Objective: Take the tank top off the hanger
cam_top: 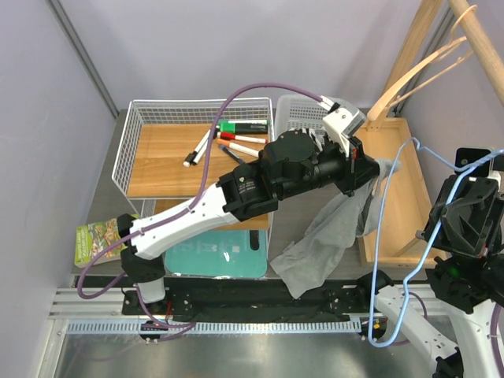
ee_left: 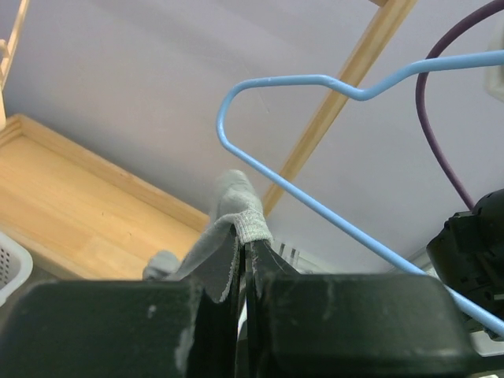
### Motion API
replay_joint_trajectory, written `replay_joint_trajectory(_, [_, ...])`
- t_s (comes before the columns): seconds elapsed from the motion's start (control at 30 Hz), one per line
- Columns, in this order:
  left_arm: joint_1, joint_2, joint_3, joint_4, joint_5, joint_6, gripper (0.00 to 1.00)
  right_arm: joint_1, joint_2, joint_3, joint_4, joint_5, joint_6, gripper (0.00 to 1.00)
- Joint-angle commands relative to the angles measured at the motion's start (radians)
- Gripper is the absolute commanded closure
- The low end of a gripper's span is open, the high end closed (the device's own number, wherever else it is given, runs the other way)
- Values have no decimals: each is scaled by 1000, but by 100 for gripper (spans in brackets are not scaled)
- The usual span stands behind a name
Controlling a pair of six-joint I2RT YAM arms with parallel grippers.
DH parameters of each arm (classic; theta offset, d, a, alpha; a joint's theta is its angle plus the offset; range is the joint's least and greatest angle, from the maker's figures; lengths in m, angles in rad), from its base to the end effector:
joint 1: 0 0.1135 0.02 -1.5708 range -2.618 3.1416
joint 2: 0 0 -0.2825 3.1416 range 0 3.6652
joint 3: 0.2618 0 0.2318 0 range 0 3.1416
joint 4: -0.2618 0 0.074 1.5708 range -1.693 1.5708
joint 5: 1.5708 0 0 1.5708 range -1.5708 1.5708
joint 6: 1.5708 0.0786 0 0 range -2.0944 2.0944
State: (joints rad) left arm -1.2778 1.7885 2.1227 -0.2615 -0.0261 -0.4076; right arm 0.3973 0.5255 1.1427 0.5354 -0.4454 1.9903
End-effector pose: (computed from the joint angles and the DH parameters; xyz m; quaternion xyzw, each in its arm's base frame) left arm 0.1247 -0.4063 0.5305 0.2783 0.6215 -0.5407 0.4939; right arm -0.0294 0.0244 0.5662 -0.0063 0.2960 0.9039 0.3086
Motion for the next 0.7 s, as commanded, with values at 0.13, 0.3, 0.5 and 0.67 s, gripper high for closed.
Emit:
replay_joint_trajectory(0.13, [3,-110,-28,-15,-70,-14,100,2,85,228,-269,-92,-114,99])
replay_joint_trajectory(0.3, [5,-251,-190,64,-67,-57,100,2,108,341,-538,28,-385,99])
replay_joint_trajectory(0.5, [5,-330,-289,77,-51,-73,100,0,126,249,-577,148,-407,99])
replay_joint_trajectory(0.67, [3,-379,-354,100,-52,-88,100,2,148,219,-572,269,-498,99])
